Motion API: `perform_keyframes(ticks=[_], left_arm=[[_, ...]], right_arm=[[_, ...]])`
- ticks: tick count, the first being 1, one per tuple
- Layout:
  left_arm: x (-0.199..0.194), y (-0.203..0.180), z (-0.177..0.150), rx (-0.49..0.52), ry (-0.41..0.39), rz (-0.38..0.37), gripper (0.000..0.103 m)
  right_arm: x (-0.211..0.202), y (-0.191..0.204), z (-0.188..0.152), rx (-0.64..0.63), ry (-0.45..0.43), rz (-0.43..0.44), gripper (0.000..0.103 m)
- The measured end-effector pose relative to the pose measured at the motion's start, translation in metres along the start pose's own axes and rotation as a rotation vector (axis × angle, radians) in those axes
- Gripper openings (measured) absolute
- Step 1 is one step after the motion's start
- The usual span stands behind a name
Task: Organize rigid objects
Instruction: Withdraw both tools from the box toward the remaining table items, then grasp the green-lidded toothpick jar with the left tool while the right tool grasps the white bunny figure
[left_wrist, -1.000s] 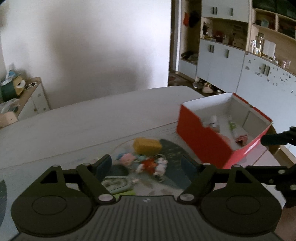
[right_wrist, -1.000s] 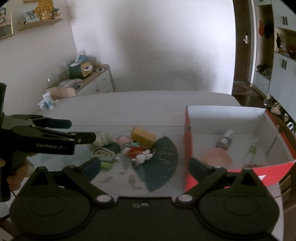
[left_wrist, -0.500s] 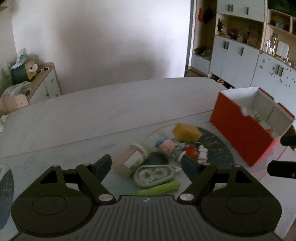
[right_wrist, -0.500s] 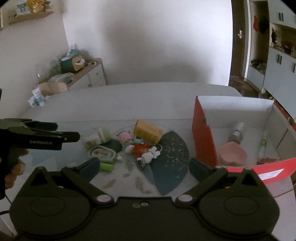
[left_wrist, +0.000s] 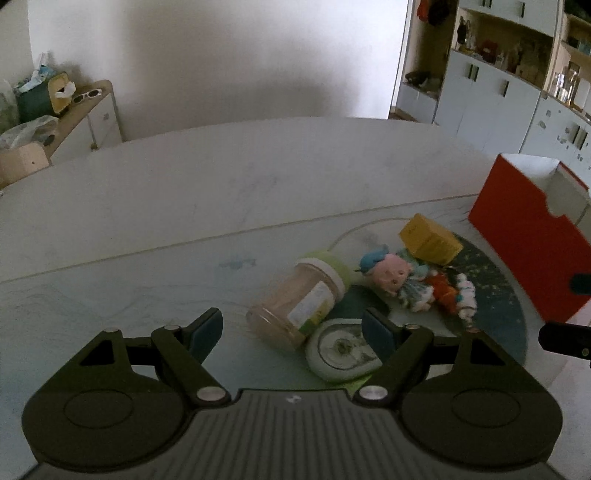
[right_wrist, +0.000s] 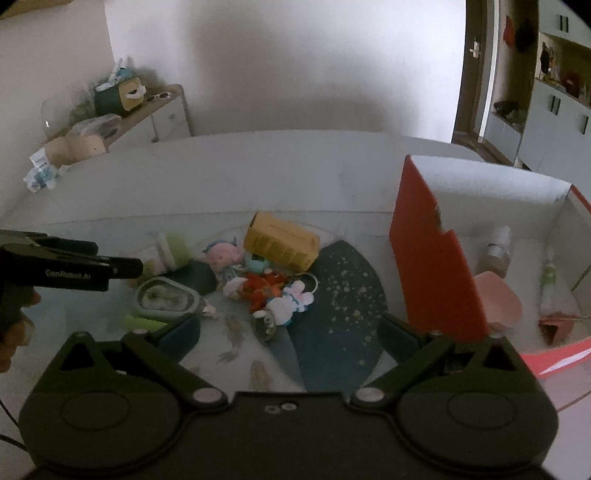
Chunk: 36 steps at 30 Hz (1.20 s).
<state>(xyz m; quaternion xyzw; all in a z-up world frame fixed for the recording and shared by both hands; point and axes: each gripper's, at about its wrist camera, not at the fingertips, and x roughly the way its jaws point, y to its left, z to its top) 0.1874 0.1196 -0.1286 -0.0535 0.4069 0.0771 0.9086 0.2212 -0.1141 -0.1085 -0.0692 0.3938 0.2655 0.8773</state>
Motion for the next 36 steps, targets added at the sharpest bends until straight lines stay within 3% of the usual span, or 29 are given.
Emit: perform_keyframes(ticks=[7, 10, 32, 36], left_arm=[[0.024, 0.005, 0.007, 0.01, 0.019, -0.015, 0.083], [0.032, 0.006, 0.009, 0.018, 0.023, -0.017, 0.083], [0.056, 0.015, 0.012, 0.006, 0.04, -0.072, 0.082], [0.058, 0.015, 0.012, 0.015, 0.046, -0.087, 0.074]], right_arm=[[0.034, 0.003, 0.001, -0.036, 0.051, -0.018, 0.1], [0.048, 0.004, 0.002, -0.049, 0.087, -0.01, 0.091], [0.08, 0.005, 0.01, -0.229, 0.108, 0.083, 0.066], [0.083, 0.005, 0.012, -0.252, 0.104, 0.096, 0.062]])
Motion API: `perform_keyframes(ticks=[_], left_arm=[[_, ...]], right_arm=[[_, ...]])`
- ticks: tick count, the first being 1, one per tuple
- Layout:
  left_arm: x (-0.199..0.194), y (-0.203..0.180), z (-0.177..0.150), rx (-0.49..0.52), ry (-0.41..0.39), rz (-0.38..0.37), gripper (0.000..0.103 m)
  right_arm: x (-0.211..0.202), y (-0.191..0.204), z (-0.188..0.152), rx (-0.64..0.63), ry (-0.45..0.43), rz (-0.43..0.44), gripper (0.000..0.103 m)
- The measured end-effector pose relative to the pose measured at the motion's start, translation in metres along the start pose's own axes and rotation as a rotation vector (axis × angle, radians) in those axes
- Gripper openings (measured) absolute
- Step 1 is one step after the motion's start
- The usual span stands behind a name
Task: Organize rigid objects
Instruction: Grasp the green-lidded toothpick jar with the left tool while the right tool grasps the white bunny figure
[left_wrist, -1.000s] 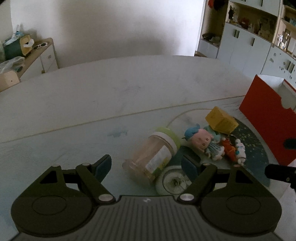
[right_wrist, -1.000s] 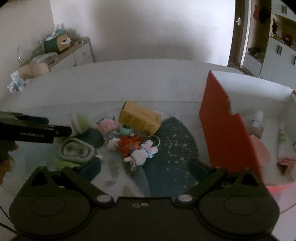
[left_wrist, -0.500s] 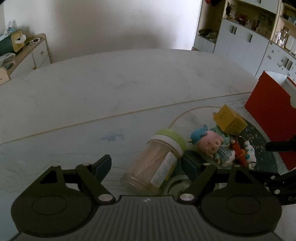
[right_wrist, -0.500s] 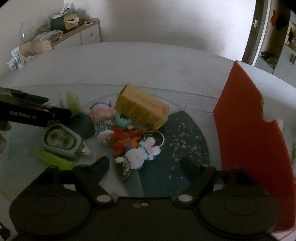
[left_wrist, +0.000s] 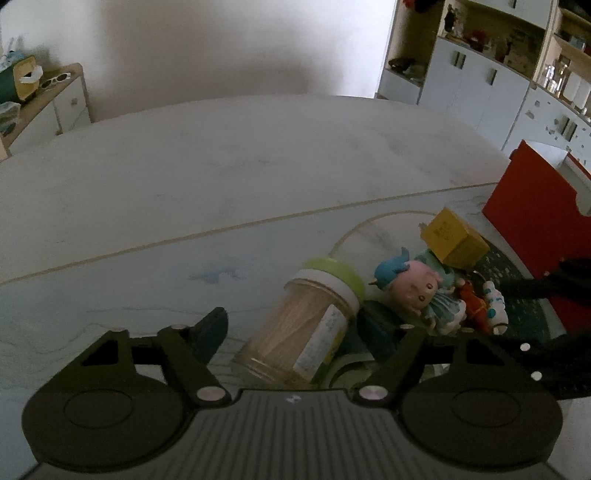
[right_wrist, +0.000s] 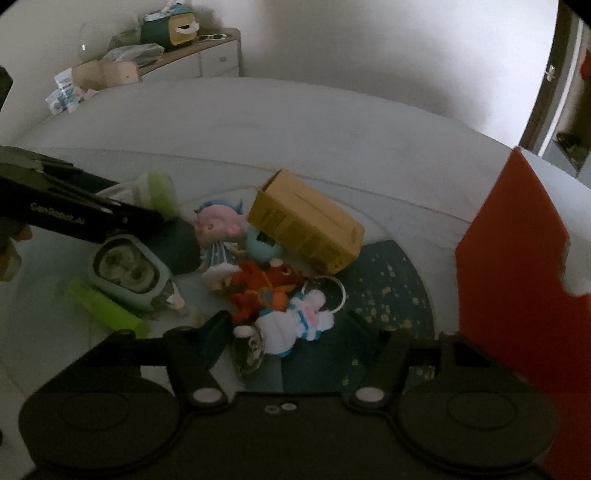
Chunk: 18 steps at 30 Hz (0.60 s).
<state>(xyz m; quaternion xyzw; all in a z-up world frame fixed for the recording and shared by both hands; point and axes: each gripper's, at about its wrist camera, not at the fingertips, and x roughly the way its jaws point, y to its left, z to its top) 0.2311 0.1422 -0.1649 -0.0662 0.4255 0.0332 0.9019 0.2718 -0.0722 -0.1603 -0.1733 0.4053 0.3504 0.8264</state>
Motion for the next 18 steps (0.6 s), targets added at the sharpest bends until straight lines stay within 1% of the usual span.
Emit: perform_keyframes(ticks=[1, 3, 5, 7, 8, 9, 14, 18], left_arm=[[0.0, 0.0, 0.0, 0.0, 0.002, -0.003, 0.073], [0.001, 0.0, 0.0, 0.001, 0.005, -0.009, 0.066], [0.0, -0.002, 0.0, 0.01, 0.003, -0.004, 0.066], [0.0, -0.003, -0.001, 0.017, 0.001, -0.001, 0.065], [-0.001, -0.003, -0.001, 0.018, -0.001, -0.002, 0.06], [-0.001, -0.004, -0.001, 0.02, -0.005, -0.002, 0.054], [-0.003, -0.007, -0.001, 0.018, -0.008, 0.019, 0.047], [-0.004, -0.01, -0.001, 0.022, -0.005, 0.032, 0.046]], right_arm=[[0.002, -0.002, 0.0, 0.001, -0.001, 0.004, 0.062], [0.002, -0.003, 0.0, 0.002, -0.007, 0.015, 0.059], [0.002, -0.001, 0.0, -0.009, -0.01, 0.019, 0.057], [0.0, -0.001, -0.001, -0.012, -0.011, 0.02, 0.057], [-0.001, -0.002, -0.002, -0.008, -0.009, 0.025, 0.057], [-0.002, -0.002, -0.003, -0.006, -0.008, 0.026, 0.056], [-0.014, -0.001, -0.011, -0.002, -0.012, 0.035, 0.056], [-0.028, 0.001, -0.018, 0.008, -0.009, 0.04, 0.056]])
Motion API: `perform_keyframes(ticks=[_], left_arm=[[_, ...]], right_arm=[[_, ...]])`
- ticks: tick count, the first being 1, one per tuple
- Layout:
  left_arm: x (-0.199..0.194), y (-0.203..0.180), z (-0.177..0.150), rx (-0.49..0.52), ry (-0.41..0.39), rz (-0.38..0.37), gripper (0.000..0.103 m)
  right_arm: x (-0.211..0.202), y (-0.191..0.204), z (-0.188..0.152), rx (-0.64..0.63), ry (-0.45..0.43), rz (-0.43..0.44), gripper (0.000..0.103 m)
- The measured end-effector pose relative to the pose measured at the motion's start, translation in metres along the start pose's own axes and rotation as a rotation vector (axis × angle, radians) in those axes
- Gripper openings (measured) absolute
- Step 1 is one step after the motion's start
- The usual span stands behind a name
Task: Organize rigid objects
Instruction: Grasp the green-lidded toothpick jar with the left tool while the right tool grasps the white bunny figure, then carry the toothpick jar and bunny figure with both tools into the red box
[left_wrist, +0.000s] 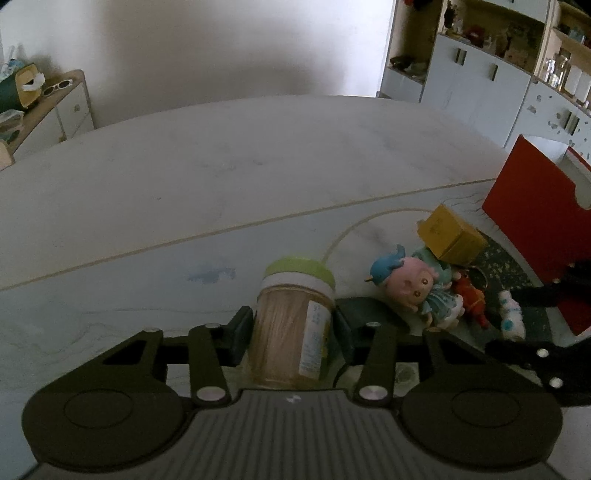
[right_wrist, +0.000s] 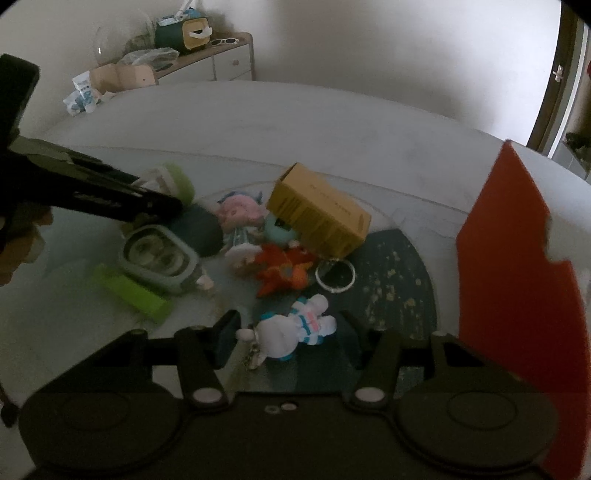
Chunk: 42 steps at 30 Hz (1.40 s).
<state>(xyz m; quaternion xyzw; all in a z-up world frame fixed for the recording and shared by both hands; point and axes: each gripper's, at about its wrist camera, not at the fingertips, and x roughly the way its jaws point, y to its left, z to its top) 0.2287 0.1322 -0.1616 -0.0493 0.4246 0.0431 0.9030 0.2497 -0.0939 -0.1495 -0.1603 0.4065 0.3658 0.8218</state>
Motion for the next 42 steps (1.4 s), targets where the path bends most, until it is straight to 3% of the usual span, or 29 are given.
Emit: perform_keyframes(ticks=[19, 26, 42], left_arm=[[-0.04, -0.013, -0.001, 0.026, -0.009, 0.025, 0.042], [-0.073, -0.024, 0.004, 0.001, 0.0, -0.012, 0.042], [-0.127, -0.117, 0.033, 0.083, -0.045, -0.088, 0.042]], right_arm=[[-0.082, -0.005, -0.01, 0.159, -0.028, 0.009, 0.056], [-0.118, -0.015, -0.01, 0.183, -0.054, -0.01, 0.056], [-0.168, -0.076, -0.015, 0.18, -0.109, -0.049, 0.056]])
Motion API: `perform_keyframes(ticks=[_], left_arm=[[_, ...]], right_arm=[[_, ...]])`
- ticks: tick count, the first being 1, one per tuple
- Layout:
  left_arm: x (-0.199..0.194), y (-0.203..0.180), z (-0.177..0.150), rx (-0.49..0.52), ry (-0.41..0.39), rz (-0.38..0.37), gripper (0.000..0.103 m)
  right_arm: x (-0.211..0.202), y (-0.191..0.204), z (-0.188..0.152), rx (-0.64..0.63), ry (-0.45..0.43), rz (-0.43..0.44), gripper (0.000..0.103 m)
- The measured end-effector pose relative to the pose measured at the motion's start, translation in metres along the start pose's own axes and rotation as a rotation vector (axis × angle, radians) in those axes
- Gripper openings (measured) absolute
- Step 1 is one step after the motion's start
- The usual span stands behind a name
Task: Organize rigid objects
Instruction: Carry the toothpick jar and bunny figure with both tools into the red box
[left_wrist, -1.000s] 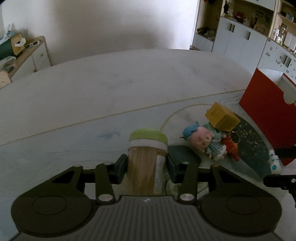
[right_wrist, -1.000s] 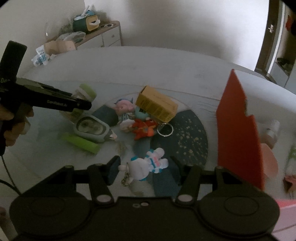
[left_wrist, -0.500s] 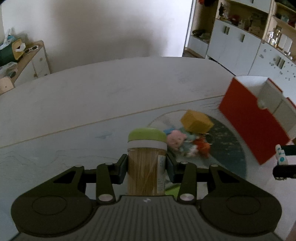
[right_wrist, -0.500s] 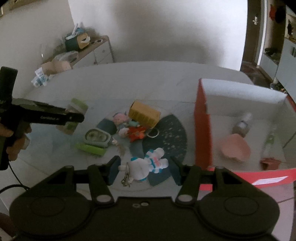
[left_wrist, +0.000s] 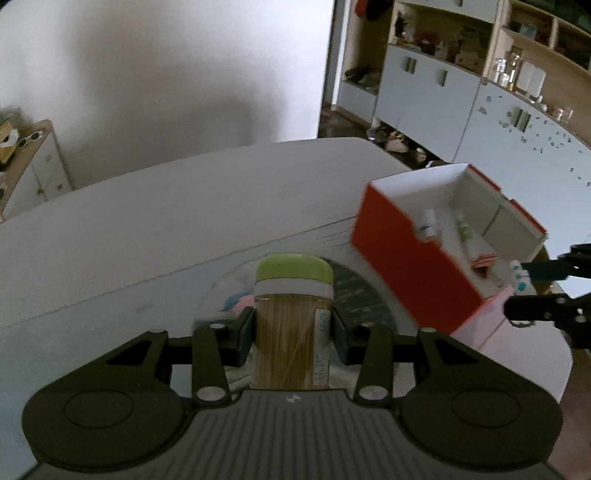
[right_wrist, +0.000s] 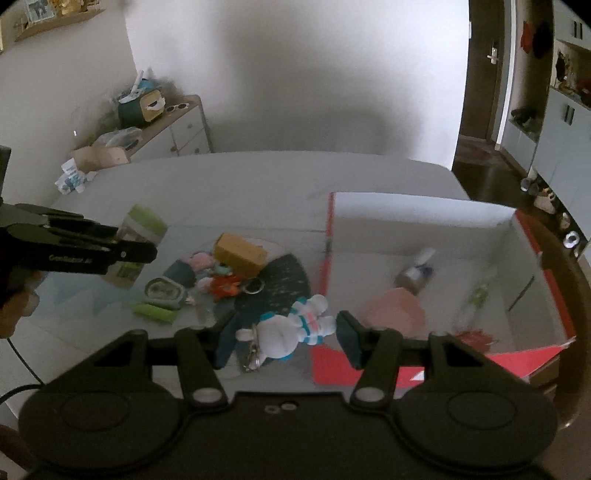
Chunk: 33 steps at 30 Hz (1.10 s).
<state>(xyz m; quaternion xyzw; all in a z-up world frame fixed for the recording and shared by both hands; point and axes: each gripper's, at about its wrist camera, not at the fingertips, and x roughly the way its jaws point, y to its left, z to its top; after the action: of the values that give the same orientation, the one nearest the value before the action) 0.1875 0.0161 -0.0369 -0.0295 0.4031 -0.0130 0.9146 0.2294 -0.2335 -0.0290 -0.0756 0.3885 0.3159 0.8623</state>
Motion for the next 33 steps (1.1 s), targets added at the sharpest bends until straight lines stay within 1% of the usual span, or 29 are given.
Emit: perform_keyframes(ticks=[7, 15, 26, 33], left_arm=[[0.004, -0.051, 0.016, 0.032, -0.01, -0.021, 0.042], [0.018, -0.104, 0.039, 0.042, -0.016, -0.037, 0.042], [0.055, -0.17, 0.062, 0.085, 0.009, -0.051, 0.042], [0.088, -0.207, 0.081, 0.11, 0.037, -0.063, 0.042]], right_arm=[[-0.01, -0.039, 0.001, -0.01, -0.011, -0.001, 0.056], [-0.02, -0.092, -0.001, 0.0, -0.018, -0.008, 0.056], [-0.016, -0.158, -0.006, 0.024, -0.01, -0.039, 0.056], [-0.002, -0.18, -0.007, 0.023, 0.004, -0.047, 0.056]])
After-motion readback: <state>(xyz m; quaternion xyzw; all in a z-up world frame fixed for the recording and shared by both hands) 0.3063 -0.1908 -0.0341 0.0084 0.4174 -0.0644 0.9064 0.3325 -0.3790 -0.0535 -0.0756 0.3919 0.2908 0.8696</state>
